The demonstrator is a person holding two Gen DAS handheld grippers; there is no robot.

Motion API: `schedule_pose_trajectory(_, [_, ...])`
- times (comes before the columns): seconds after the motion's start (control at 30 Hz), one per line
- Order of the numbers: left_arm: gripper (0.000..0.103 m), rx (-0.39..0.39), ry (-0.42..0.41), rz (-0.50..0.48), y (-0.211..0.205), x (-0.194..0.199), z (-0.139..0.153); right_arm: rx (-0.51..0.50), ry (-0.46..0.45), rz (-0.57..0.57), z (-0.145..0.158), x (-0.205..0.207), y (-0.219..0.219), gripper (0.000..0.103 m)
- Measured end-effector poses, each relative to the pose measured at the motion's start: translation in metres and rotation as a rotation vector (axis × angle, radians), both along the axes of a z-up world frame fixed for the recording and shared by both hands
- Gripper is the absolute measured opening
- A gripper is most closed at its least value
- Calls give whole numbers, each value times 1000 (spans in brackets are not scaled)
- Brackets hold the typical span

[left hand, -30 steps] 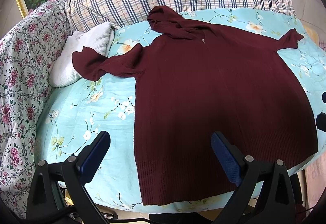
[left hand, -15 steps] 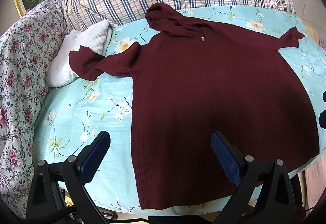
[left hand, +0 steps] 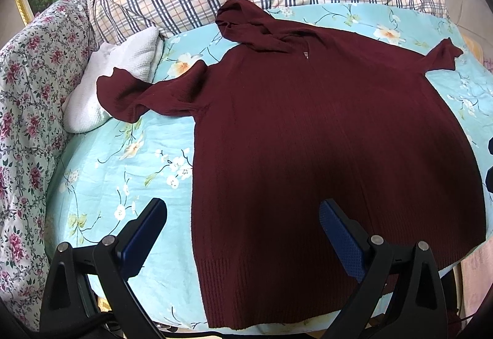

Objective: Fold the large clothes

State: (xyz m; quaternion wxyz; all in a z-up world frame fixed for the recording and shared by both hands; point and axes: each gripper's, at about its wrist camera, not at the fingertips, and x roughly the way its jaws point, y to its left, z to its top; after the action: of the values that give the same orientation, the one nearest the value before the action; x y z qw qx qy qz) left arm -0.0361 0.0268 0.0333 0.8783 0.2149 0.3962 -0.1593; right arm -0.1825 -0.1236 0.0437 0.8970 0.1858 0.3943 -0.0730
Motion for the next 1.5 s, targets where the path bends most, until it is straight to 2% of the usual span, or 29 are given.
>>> schedule_pose_trajectory(0.2, [99,-49,61,-7,-3,14,-7,33,-21,-25,-1,2,-10,93])
schedule_pose_trajectory(0.4, [99,-68,99,-9,-12,32,-12,75,-66,-144,0,-4,-63,81])
schedule_pose_trajectory(0.53, [99,-74,120,-7,-19,46,-16,126,-130,-260,2,-15,-123,80])
schedule_pose_trajectory(0.6, [99,-82,140,-6,-23,54,-19,156,-129,-326,3,-17,-158,79])
schedule_pose_trajectory(0.73, [99,-99,187,-5,-33,71,-27,153,-96,-455,0,-13,-231,69])
schedule_pose_trajectory(0.93, [99,-107,215,-5,-51,100,-35,134,-110,-648,2,4,-360,62])
schedule_pose_trajectory(1.0, [99,-104,226,0,-59,111,-38,113,-96,-708,-1,16,-402,62])
schedule_pose_trajectory(1.1, [99,-99,232,8,-68,125,-44,27,-33,-752,0,40,-449,62])
schedule_pose_trajectory(1.17, [99,-92,240,13,-75,135,-50,59,-33,-772,-7,53,-479,62])
schedule_pose_trajectory(1.3, [99,-79,261,21,-85,151,-64,62,48,-840,-28,76,-531,62])
schedule_pose_trajectory(1.4, [99,-79,276,20,-90,159,-71,74,193,-872,-60,90,-558,61])
schedule_pose_trajectory(1.43, [99,-81,278,18,-91,160,-73,72,197,-871,-67,92,-562,54])
schedule_pose_trajectory(1.47, [99,-84,278,16,-91,162,-74,37,181,-865,-65,93,-562,34])
schedule_pose_trajectory(1.5, [99,-87,276,13,-90,162,-74,19,165,-854,-62,93,-561,20])
